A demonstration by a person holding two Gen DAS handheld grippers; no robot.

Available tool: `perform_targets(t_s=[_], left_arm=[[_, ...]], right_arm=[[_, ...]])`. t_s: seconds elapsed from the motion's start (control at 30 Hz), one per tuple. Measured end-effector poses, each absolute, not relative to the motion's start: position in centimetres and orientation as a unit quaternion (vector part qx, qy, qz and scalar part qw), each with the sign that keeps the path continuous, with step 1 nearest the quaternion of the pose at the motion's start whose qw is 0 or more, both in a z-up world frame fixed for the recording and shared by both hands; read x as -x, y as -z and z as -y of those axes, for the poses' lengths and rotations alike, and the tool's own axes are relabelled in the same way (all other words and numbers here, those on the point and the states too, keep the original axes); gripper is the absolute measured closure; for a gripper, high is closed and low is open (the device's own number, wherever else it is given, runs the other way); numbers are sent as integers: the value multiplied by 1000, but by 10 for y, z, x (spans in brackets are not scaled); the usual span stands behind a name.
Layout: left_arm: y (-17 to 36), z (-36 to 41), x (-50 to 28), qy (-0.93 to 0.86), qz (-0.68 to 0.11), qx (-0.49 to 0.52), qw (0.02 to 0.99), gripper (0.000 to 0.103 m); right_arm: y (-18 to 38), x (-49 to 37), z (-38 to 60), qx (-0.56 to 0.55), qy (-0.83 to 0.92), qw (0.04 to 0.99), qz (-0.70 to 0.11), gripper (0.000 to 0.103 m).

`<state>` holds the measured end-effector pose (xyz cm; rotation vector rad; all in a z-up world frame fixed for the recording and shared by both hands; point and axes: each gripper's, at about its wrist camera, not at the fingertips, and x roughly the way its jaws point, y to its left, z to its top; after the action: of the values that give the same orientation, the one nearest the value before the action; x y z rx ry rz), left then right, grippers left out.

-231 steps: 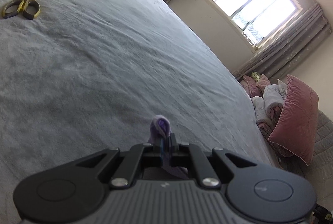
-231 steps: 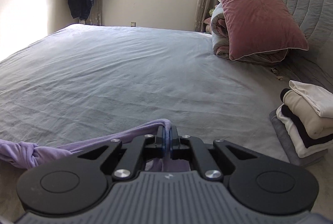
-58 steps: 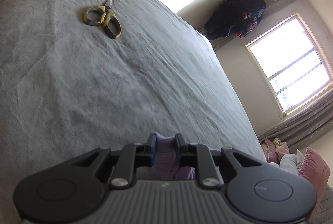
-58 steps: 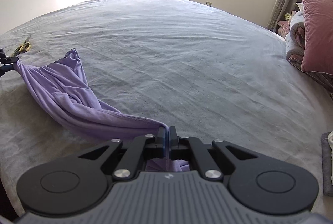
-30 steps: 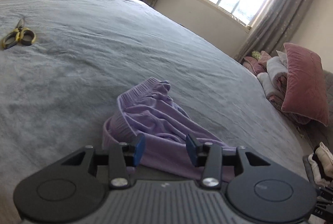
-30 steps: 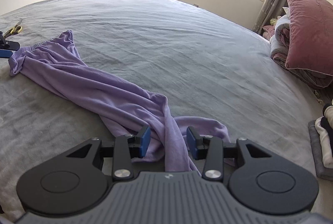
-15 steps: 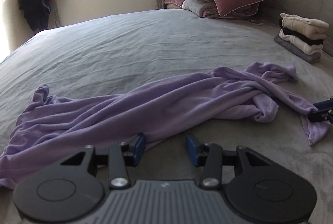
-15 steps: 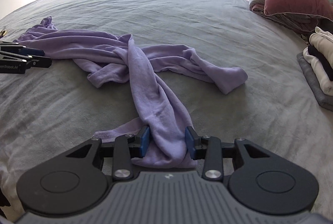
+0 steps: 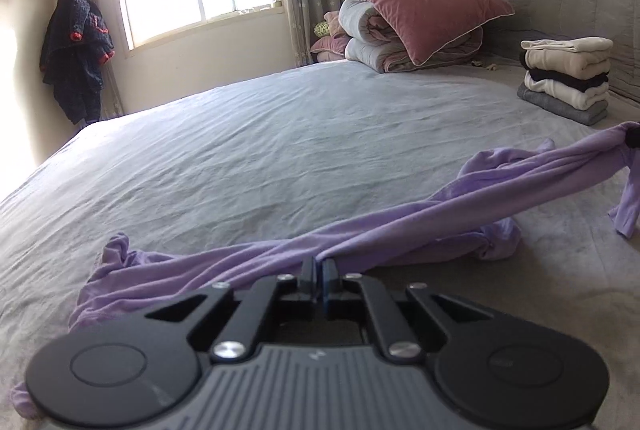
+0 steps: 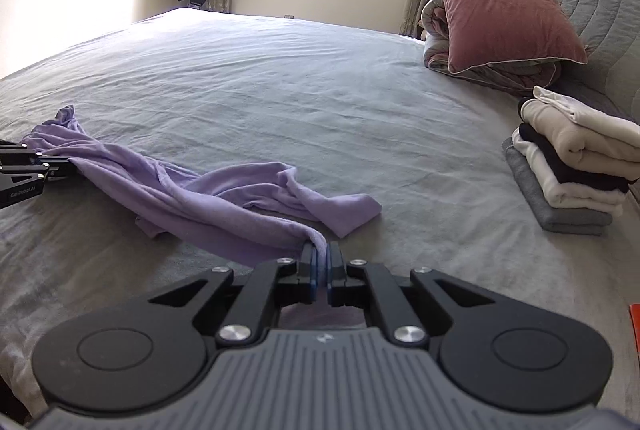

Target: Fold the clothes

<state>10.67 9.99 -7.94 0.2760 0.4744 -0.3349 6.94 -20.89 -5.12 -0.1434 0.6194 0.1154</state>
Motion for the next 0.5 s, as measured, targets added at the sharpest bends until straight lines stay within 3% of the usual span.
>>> perform_targets(t_s=[0.5], left_arm=[[72,-114,-31,315,-297,-189,881,101]], right_arm=[[46,-29,217,75,-69,927,-360,99]])
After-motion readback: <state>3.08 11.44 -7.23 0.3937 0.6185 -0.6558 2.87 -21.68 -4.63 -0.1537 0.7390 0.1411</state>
